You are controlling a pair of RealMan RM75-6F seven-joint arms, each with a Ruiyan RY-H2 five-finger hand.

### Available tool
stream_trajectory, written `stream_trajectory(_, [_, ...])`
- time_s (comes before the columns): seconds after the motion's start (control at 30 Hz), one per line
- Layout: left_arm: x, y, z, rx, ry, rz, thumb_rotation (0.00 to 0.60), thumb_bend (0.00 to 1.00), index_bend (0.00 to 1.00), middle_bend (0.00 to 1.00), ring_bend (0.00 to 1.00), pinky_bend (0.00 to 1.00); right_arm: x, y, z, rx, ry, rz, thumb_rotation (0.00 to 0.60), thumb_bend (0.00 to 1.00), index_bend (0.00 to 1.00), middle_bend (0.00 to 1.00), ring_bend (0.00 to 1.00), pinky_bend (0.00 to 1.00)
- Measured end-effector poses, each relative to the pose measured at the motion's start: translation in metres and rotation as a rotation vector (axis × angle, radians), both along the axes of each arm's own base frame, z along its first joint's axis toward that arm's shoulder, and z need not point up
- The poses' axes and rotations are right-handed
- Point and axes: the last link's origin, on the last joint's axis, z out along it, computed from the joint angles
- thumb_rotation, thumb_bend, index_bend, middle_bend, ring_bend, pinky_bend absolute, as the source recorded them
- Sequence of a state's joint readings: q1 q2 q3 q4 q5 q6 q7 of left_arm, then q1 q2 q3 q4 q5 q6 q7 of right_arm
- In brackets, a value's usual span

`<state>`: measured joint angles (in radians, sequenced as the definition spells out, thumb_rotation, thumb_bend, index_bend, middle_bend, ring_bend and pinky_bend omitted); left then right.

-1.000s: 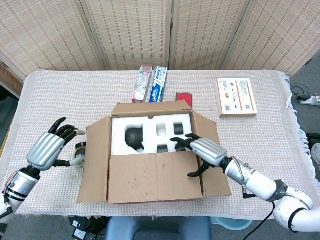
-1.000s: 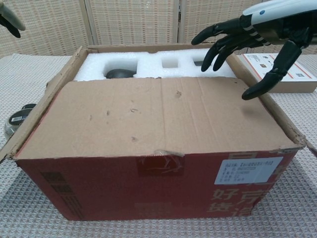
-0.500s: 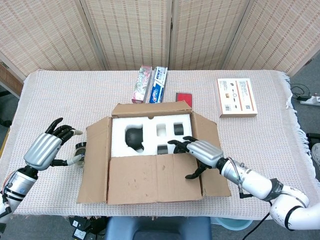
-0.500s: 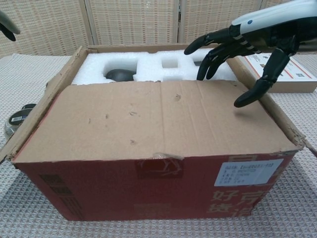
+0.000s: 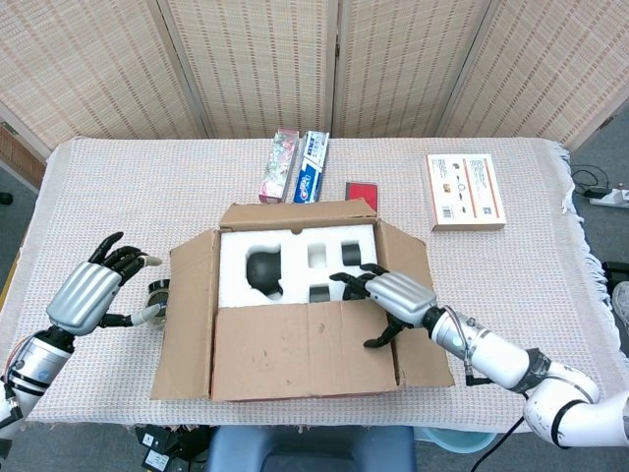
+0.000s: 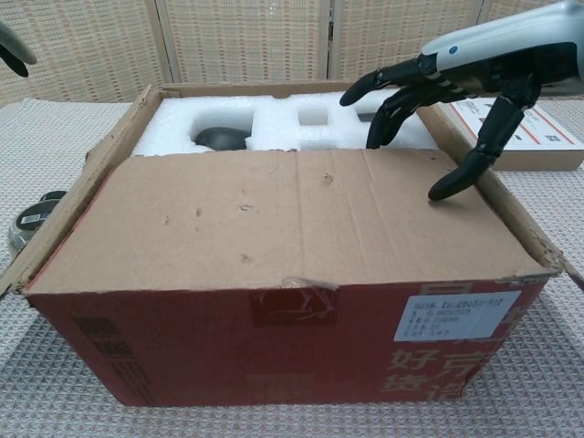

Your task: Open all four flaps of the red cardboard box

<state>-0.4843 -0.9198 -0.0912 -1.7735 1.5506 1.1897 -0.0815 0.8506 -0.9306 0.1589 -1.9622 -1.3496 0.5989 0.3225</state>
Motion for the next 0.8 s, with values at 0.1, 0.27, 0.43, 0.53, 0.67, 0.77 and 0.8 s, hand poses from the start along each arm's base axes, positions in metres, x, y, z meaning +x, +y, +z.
stream_trajectory(0.1, [0.0,0.0,0.0,0.001,-0.002,-0.001,0.0,0.17,0.28,0.31,0.22,0.0,0.002,0.003,0.0,0.008,-0.004,0.005,0.6,0.17,0.0,0.3,0.2,0.04])
stream_trajectory(0.27, [0.001,0.001,0.0,0.0,0.001,-0.002,0.0,0.17,0.28,0.31,0.22,0.0,0.002,0.007,0.005,0.016,-0.055,-0.024,0.6,0.17,0.0,0.3,0.2,0.04])
stream_trajectory(0.43, [0.003,0.002,0.0,0.001,0.0,-0.006,0.0,0.17,0.28,0.31,0.22,0.0,0.001,0.01,0.014,0.028,-0.145,-0.079,0.6,0.17,0.0,0.3,0.21,0.04])
stream_trajectory(0.53, [0.006,0.002,0.0,0.003,0.001,-0.011,0.0,0.17,0.28,0.31,0.22,0.0,-0.001,0.013,0.019,0.051,-0.222,-0.127,0.6,0.17,0.0,0.3,0.23,0.04])
stream_trajectory(0.67, [0.009,0.003,0.002,0.011,0.0,-0.017,0.0,0.17,0.28,0.31,0.22,0.0,-0.005,0.016,0.028,0.108,-0.357,-0.206,0.6,0.17,0.0,0.3,0.24,0.05])
stream_trajectory(0.77, [0.012,0.003,0.003,0.015,0.001,-0.02,0.0,0.17,0.28,0.31,0.22,0.0,-0.01,0.019,0.034,0.17,-0.468,-0.265,0.6,0.17,0.0,0.3,0.24,0.06])
stream_trajectory(0.8, [0.012,0.003,0.003,0.015,0.003,-0.021,0.0,0.17,0.28,0.31,0.22,0.0,-0.011,0.019,0.036,0.192,-0.502,-0.282,0.6,0.17,0.0,0.3,0.24,0.06])
